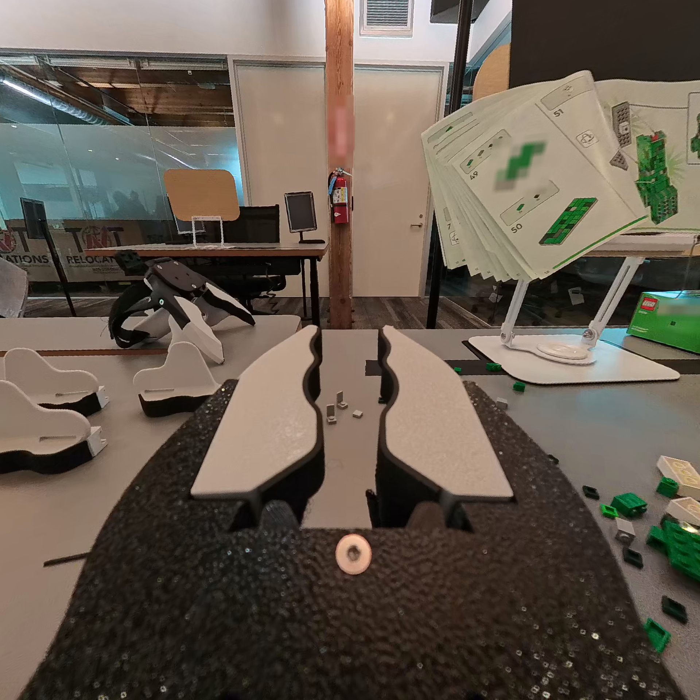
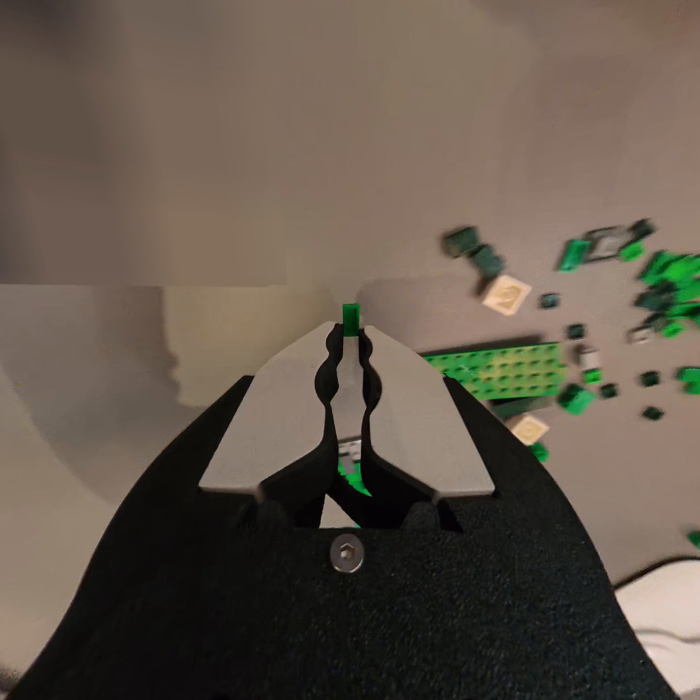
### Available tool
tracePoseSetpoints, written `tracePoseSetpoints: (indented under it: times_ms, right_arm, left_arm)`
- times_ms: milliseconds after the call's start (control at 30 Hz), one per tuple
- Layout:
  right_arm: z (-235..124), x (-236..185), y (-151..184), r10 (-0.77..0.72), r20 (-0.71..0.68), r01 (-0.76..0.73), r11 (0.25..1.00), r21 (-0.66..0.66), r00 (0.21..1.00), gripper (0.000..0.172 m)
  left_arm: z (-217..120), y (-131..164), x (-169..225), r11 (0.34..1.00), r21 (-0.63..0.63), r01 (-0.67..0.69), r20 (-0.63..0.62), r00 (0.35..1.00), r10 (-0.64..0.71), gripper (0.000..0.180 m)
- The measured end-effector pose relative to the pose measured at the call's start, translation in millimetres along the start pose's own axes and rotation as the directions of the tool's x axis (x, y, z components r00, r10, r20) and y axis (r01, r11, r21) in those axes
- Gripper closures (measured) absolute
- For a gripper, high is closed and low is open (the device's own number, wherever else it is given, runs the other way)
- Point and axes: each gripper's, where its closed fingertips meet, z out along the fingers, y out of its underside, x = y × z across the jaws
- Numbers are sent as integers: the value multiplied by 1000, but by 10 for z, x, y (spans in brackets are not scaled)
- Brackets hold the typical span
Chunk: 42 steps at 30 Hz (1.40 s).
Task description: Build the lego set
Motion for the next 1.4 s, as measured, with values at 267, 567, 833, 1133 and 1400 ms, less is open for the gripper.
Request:
tracePoseSetpoints:
  times_ms: [267,567,833,1133,1400]
  right_arm:
    - [-87,169,-37,41,-146,-34,998,49,988,141]
    - [6,1324,-158,176,-193,-164,984,76,965,163]
    - [154,1427,-99,181,-176,-177,983,42,968,164]
    - [178,1516,-154,141,-196,-135,990,42,970,161]
    - [178,1480,-199,87,-218,-81,996,38,972,169]
  left_arm:
    - [-9,13,9,1000,-8,-10,-2,1000,10,153]
    - [-5,11,12,1000,-11,-22,-1,1000,22,153]
    - [-14,-11,5,1000,-2,-5,-1,1000,5,153]
    - [-10,0,-4,1000,-6,8,0,1000,-8,153]
    - [-12,5,-3,1000,-8,12,-3,1000,-12,153]
